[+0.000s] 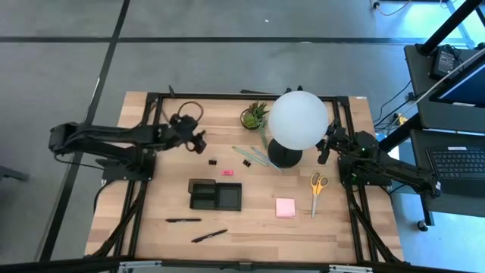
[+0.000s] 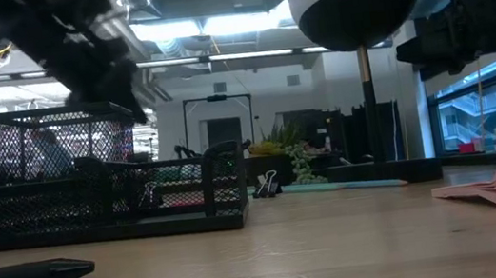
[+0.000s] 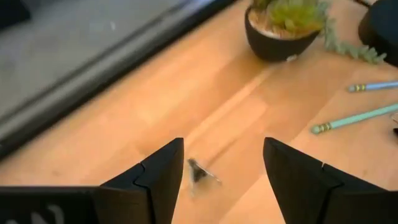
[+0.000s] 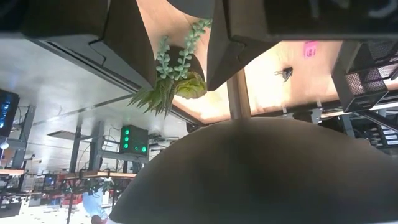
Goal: Pick and place office supplies into organizer
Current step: Put the top binder clip into the desk organizer
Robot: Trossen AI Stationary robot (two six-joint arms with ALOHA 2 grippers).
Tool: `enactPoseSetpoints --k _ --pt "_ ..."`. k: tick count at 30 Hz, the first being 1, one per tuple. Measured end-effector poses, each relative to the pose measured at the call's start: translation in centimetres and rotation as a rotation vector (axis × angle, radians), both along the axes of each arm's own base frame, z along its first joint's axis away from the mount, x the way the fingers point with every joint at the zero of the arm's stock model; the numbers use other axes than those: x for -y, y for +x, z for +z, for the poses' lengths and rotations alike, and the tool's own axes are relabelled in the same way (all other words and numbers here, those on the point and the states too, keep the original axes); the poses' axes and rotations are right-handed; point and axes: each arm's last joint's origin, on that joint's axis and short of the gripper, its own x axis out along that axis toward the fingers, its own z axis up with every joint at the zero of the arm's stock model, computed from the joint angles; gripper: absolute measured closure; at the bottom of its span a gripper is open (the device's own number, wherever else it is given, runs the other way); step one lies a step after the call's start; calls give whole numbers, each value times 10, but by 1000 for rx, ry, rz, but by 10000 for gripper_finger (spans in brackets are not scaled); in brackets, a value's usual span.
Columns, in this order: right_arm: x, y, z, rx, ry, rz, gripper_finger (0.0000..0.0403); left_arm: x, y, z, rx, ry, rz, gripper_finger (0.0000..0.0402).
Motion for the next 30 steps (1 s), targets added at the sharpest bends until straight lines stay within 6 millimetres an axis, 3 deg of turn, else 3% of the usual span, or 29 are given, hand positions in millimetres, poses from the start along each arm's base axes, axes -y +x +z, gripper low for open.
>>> enactPoseSetpoints --k 8,21,30 --pt "-1 1 -1 13 54 52 258 -18 17 -15 -73 -102 28 188" --pt "-2 1 -1 5 51 89 258 -49 15 -44 -149 -196 204 188" --pt "-2 1 -1 5 47 89 258 -59 18 -49 -118 -232 202 188"
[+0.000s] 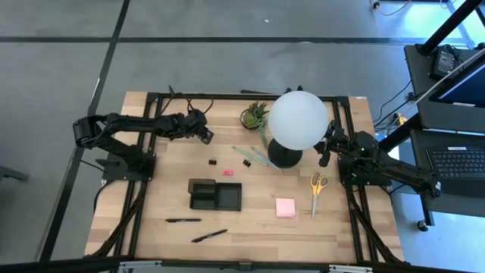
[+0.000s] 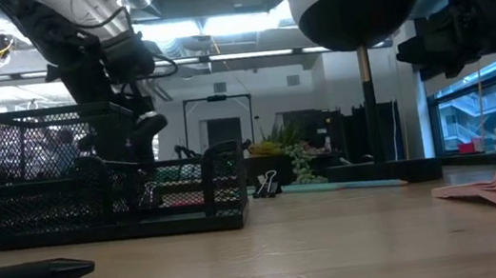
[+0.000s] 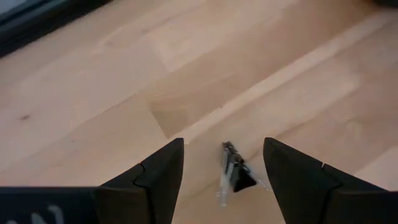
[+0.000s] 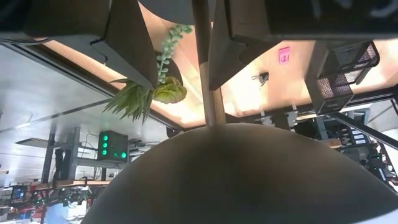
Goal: Pick and place office supplies into organizer
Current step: Put the top binder clip into the desk organizer
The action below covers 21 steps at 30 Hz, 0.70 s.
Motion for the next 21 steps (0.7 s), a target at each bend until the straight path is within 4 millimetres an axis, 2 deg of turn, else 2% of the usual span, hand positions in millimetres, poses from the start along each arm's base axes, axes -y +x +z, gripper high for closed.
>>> enactPoseSetpoints --k 11,21 --pt "0 0 0 0 -1 0 258 3 0 -4 -8 -44 17 188" --pt "0 0 0 -1 -4 0 258 0 9 -29 -68 -70 11 188"
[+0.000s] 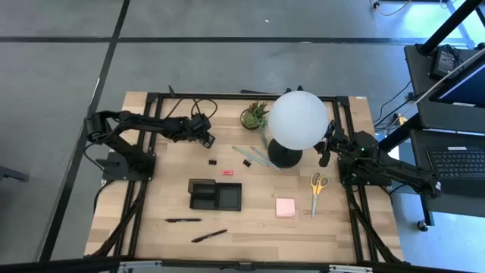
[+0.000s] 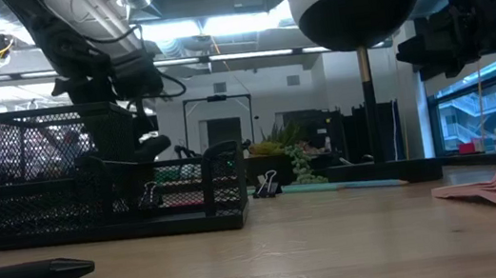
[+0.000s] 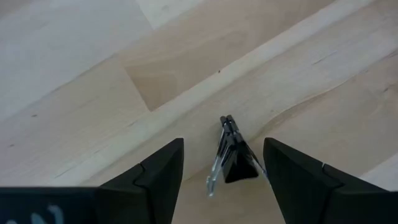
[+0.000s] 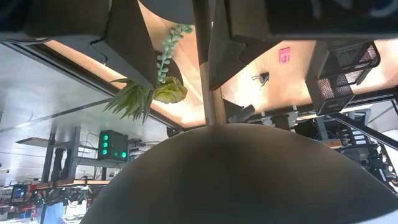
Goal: Pick and place office supplies into organizer
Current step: Put the top binder clip into the desk organizer
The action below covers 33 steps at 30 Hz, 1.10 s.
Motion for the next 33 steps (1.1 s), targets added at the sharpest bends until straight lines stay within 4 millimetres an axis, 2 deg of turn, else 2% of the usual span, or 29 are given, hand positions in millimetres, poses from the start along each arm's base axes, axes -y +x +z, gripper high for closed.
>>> enactPoseSetpoints --k 7,23,33 --pt "0 0 0 -7 -19 -1 258 -1 3 -4 8 3 -5 192" --pt "0 0 0 -8 -21 -1 258 -1 3 -3 -6 11 -32 289" --pt "0 0 0 -8 -21 -1 258 -1 3 -3 -36 30 -90 319"
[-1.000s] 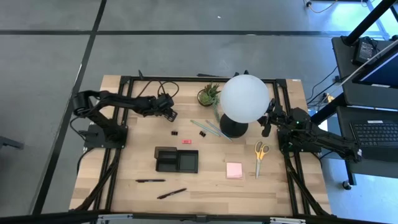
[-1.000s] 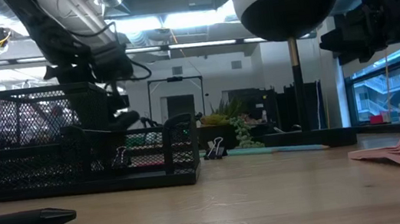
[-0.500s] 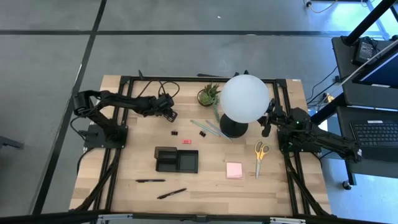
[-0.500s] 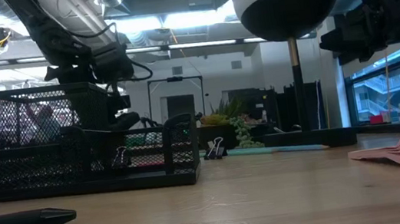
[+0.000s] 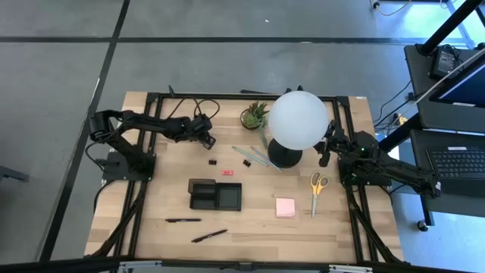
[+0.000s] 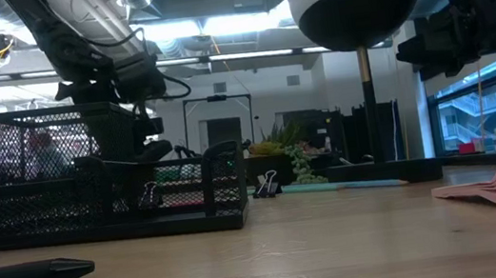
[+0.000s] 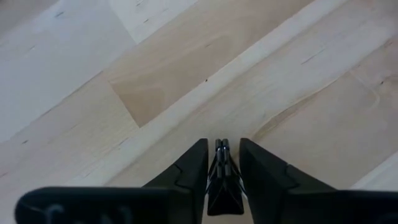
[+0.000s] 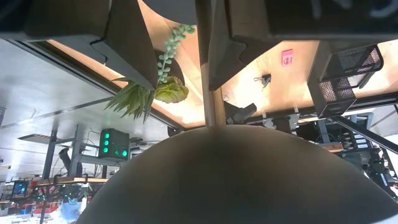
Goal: Pick and place office supplies into organizer
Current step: Put the top binder clip into the desk organizer
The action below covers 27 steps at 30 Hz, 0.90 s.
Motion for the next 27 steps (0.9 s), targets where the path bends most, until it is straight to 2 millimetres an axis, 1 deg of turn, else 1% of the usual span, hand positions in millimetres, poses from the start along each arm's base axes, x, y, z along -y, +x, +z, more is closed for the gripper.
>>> enactPoseSetpoints --k 16,23,27 --pt "0 0 0 0 0 0 258 0 1 1 6 7 2 370" --pt "0 0 0 0 0 0 258 0 1 1 -9 16 -26 377" --pt "0 0 0 0 0 0 258 0 1 4 10 21 -31 379"
